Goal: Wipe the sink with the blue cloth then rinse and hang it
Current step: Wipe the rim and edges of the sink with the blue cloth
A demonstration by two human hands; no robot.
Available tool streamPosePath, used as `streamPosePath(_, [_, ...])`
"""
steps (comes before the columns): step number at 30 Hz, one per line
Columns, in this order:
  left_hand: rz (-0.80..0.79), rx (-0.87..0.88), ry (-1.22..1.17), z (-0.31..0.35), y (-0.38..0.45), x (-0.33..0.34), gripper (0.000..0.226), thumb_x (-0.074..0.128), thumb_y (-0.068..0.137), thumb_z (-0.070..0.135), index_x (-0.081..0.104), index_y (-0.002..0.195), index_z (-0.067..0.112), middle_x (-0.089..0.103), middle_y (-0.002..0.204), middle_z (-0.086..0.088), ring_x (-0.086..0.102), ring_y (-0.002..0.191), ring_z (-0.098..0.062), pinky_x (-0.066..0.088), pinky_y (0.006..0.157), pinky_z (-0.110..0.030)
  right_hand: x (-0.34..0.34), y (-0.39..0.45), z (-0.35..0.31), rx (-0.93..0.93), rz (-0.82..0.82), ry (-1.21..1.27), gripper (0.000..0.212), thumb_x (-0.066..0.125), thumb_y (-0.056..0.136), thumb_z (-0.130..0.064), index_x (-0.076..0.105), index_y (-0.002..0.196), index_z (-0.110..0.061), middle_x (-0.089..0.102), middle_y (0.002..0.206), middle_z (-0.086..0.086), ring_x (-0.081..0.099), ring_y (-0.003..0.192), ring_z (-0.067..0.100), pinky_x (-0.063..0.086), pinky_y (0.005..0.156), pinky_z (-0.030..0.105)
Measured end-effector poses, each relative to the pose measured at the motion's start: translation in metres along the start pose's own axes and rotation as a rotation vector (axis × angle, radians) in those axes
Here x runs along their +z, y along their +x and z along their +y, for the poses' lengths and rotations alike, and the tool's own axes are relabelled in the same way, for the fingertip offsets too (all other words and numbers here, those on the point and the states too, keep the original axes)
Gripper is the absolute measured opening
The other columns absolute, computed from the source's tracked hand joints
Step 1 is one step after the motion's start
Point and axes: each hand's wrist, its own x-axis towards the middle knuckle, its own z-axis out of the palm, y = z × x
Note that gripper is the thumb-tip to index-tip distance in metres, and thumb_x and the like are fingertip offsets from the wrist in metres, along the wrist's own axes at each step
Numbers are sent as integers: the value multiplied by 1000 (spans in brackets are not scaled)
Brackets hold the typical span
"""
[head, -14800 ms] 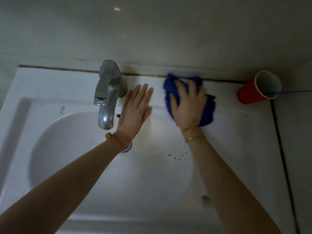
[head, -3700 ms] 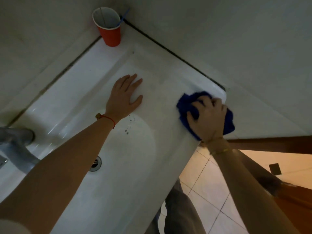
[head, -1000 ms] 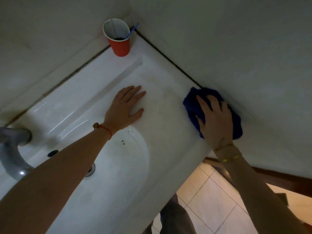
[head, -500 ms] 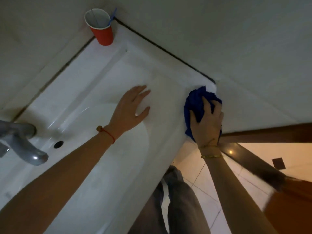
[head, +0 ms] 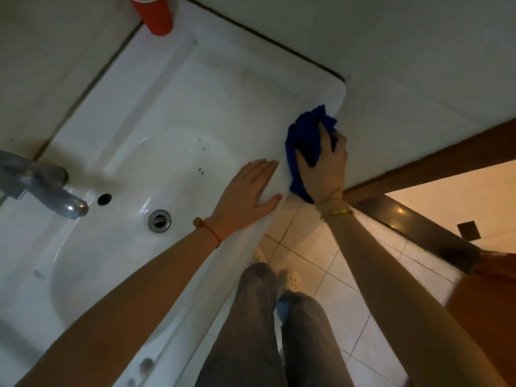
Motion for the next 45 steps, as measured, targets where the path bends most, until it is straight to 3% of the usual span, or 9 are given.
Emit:
streamPosePath(4, [43, -17, 13, 4, -6, 2, 67, 45, 99, 49, 43, 148, 2, 49, 149, -14, 42, 139, -26, 20, 122, -29, 5, -30, 1, -71, -16, -3, 70, 59, 84, -45, 41, 143, -11, 39, 139, 19, 46, 117, 35, 41, 101, 40])
streamPosePath(11, [143, -31, 67, 10, -14, 3, 62, 47, 100, 45, 48, 145, 3, 54, 145, -13, 46, 137, -27, 27, 120, -31, -9, 41, 2, -52, -28, -241, 68, 53, 91, -47, 33, 146, -12, 32, 145, 20, 37, 128, 37, 27, 111, 39])
streamPosePath(17, [198, 12, 14, 8, -30, 9, 56, 54, 99, 35, 49, 143, 0, 56, 141, -16, 50, 132, -27, 36, 117, -41, 3, -50, -4, -215, -37, -189, 61, 58, 87, -46, 46, 139, -16, 38, 144, 17, 44, 120, 38, 38, 99, 40])
streamPosePath(24, [182, -18, 42, 4, -58, 5, 62, 48, 99, 42, 44, 147, 3, 52, 146, -13, 46, 137, -25, 19, 122, -24, 8, 2, -8, -232, -40, -446, 62, 33, 88, -55, 47, 137, -20, 42, 144, 11, 45, 121, 34, 28, 103, 38])
streamPosePath(27, [156, -27, 14, 7, -64, 4, 63, 46, 99, 43, 42, 148, 4, 51, 147, -13, 44, 138, -25, 22, 120, -27, 3, 9, -16, -152, -2, -455, 59, 44, 88, -52, 49, 136, -19, 40, 145, 11, 44, 116, 38, 31, 98, 38])
streamPosePath(31, [155, 24, -11, -2, -65, 4, 63, 48, 98, 43, 44, 147, 3, 53, 145, -14, 49, 135, -26, 30, 120, -35, 7, -38, -27, -274, 41, -440, 53, 51, 88, -46, 55, 130, -16, 50, 134, 13, 47, 104, 39, 40, 89, 41])
streamPosePath(34, [163, 109, -9, -24, -67, -3, 59, 49, 99, 41, 50, 143, 2, 57, 141, -13, 52, 131, -26, 32, 119, -37, 8, -53, -32, -381, -2, -497, 48, 57, 88, -41, 57, 129, -16, 54, 129, 11, 48, 103, 40, 43, 85, 43])
streamPosePath(40, [337, -26, 131, -120, -52, -57, 52, 50, 101, 30, 48, 145, 2, 52, 145, -16, 48, 136, -30, 21, 124, -37, 37, 0, -72, -721, -127, -513, 39, 51, 94, -36, 57, 124, -11, 58, 122, 14, 51, 99, 40, 45, 83, 46])
streamPosePath(45, [357, -116, 310, -197, -31, -97, 52, 50, 103, 29, 42, 149, 5, 41, 154, -17, 36, 144, -35, 20, 123, -49, 113, 41, -117, -798, -414, -563, 53, 57, 90, -39, 48, 133, -10, 48, 137, 15, 46, 114, 44, 45, 87, 51])
